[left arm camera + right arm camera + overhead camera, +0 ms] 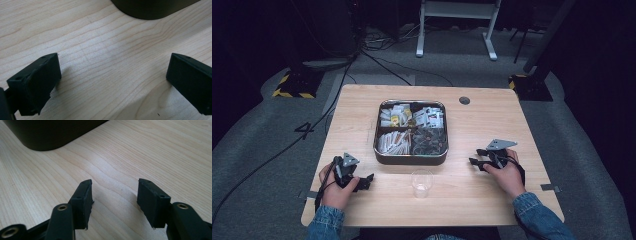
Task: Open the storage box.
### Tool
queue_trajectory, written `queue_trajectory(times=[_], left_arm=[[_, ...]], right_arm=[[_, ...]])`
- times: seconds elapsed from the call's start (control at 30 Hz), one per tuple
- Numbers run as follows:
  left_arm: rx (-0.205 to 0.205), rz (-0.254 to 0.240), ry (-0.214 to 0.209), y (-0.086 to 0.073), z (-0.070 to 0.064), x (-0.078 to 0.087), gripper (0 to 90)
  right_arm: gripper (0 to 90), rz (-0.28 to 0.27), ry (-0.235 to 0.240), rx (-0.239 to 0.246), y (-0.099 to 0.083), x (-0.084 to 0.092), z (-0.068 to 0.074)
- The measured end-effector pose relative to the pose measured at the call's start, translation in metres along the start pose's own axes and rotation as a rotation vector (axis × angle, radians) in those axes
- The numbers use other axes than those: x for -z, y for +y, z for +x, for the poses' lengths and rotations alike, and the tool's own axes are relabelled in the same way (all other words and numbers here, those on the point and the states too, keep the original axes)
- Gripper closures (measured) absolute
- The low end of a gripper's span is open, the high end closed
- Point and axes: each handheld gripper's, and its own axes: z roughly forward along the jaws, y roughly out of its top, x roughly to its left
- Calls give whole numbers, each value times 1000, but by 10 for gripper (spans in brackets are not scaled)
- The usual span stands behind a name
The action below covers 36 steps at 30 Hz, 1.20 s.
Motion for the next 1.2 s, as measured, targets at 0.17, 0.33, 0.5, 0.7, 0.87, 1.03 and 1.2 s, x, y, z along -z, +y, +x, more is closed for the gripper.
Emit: queue_trajectory(times=[0.17, 0.33, 0.5, 0.7, 0.87, 1.03, 1.2], left_arm=[[-1, 3, -1, 0, 0, 0, 0], [-7, 0, -8, 1, 0, -1, 1], [-8, -1, -8, 1, 1, -1, 0], [-8, -1, -9, 1, 1, -1, 0], [-9, -1, -8, 1, 1, -1, 0], [-8, -1, -8, 1, 1, -1, 1], [17, 1, 17, 1, 1, -1, 0]], right_arm=[[472, 0, 9, 7, 1, -1, -1], [471, 1, 11, 10, 1, -1, -1], [470, 2, 6, 13, 1, -1, -1], [460, 12, 8, 17, 4, -2, 3], [484, 20, 70, -1, 11, -1, 9], [498, 27, 97, 11, 23, 2, 16], [497, 11, 108, 40, 43, 6, 20]])
